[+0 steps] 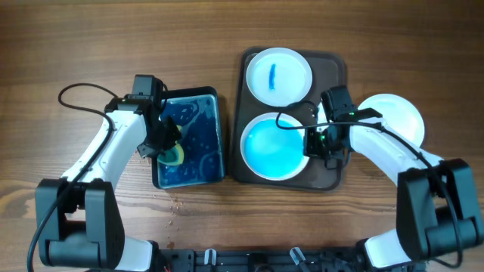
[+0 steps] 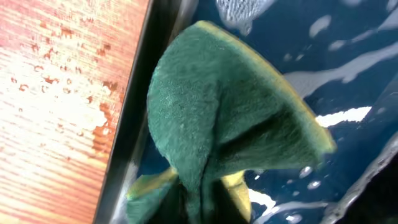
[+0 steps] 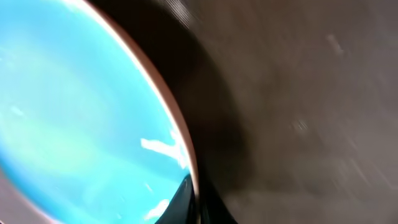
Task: Clean dirty plates on tray and stack at the side
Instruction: 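Drop the sponge into the water tray with the left gripper, then lift the lower plate with the right gripper and tilt it over the water tray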
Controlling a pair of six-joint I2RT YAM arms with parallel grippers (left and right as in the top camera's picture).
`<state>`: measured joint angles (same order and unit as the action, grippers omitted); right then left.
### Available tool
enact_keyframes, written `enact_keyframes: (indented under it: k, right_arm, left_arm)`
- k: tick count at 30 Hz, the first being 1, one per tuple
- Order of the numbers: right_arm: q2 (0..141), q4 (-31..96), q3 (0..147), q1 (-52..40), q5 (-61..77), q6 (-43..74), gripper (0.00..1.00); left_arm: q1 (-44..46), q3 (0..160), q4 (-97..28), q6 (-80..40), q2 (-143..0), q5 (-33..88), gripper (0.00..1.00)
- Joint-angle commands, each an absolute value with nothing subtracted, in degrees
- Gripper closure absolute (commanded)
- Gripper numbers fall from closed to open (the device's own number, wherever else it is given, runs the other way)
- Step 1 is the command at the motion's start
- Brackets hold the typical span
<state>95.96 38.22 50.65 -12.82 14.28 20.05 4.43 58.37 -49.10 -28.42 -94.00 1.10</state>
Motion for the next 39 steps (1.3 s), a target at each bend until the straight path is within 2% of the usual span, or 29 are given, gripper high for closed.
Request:
enact_keyframes:
  k: [1,2,4,5,8,11,19,25,33,39]
  right_arm:
    - [89.27,43.70,55.48,-12.38,9.80,16.60,0.96]
    - [87.94,45.93,57.01,-12.49,9.74,16.01,0.96]
    - [85.69,50.57,60.69,-13.15,9.78,14.94,0.96]
    - [84.95,52.75,62.65,-13.69,9.76,14.92,0.96]
    - [84.68,58.43,69.54,-16.36,9.76,15.05,0.96]
    - [85.65,58.89,73.76,-19.29,9.30,15.31,0.96]
    - [95.94,52.47,82.91,-30.52,4.34,19.62,0.96]
    - [102.30,42.94,86.78,-40.42,-7.33,22.59,0.96]
    - [101.75,35.88,86.78,-54.26,-42.24,22.13,0.96]
    - [101.62,31.18,86.78,-63.11,-61.47,11.81,0.96]
  left_arm:
    - [3.92,59.51,-49.04,-28.69,-91.64,1.28,0.56]
    - [3.84,60.07,-49.43,-28.69,-91.05,1.34,0.51]
    - [3.44,61.87,-51.03,-28.71,-89.73,1.48,0.32]
    - [3.11,63.05,-52.18,-28.69,-88.92,1.45,0.27]
    - [1.10,67.48,-57.01,-28.71,-85.73,1.43,0.25]
    - [-2.52,71.70,-60.99,-28.75,-82.46,1.43,0.00]
    - [-17.74,78.67,-67.37,-28.77,-72.36,2.50,0.00]
    - [-23.31,78.67,-67.35,-28.75,-68.77,2.50,0.00]
    - [-23.64,78.65,-67.35,-28.77,-69.06,2.50,0.00]
    - [-23.64,78.65,-67.35,-28.75,-69.06,2.50,0.00]
